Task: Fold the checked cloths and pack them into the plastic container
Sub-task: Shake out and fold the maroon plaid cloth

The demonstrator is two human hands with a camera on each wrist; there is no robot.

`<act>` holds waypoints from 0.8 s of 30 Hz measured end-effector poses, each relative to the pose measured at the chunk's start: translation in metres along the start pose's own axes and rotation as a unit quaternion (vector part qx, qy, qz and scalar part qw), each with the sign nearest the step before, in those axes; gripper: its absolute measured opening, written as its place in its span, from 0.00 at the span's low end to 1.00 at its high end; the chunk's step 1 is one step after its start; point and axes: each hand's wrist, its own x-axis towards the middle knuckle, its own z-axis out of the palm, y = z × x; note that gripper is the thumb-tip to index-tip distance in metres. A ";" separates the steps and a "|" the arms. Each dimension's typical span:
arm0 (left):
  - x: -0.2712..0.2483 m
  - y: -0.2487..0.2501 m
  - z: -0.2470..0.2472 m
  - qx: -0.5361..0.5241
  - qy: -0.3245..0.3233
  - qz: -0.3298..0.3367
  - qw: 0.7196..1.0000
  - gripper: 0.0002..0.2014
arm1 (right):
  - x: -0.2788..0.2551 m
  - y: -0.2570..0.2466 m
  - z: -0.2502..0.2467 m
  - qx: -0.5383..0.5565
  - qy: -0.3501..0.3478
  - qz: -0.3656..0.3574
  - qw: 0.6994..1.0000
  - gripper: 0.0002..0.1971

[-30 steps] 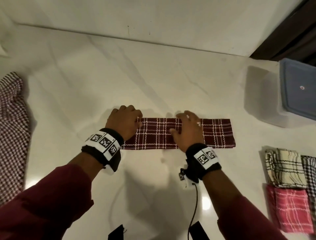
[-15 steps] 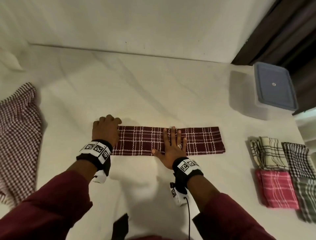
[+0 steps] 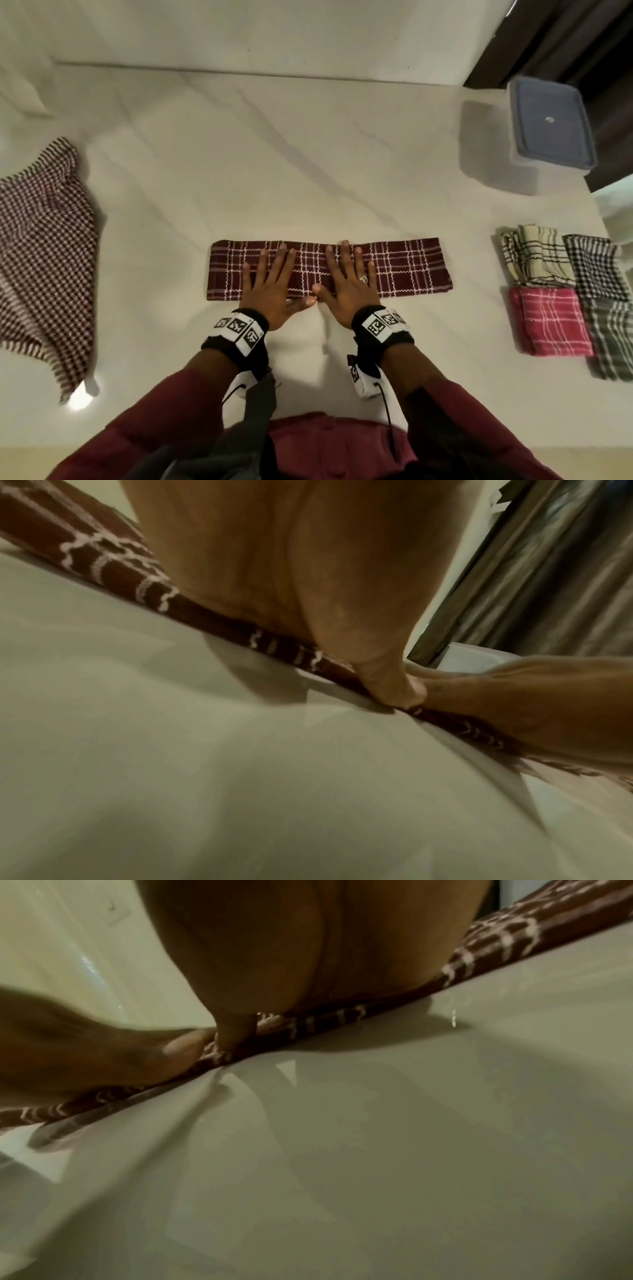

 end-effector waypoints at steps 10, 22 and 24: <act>0.000 0.007 -0.011 -0.034 -0.030 -0.078 0.996 0.55 | -0.025 0.106 -0.035 0.027 0.051 0.145 0.988 0.36; -0.008 0.004 -0.024 -0.148 0.062 0.008 0.987 0.42 | -0.027 0.088 -0.088 0.437 0.200 0.276 0.832 0.36; -0.016 0.005 -0.035 -0.311 0.079 0.035 0.947 0.37 | -0.025 0.066 -0.103 0.523 0.198 0.243 0.793 0.20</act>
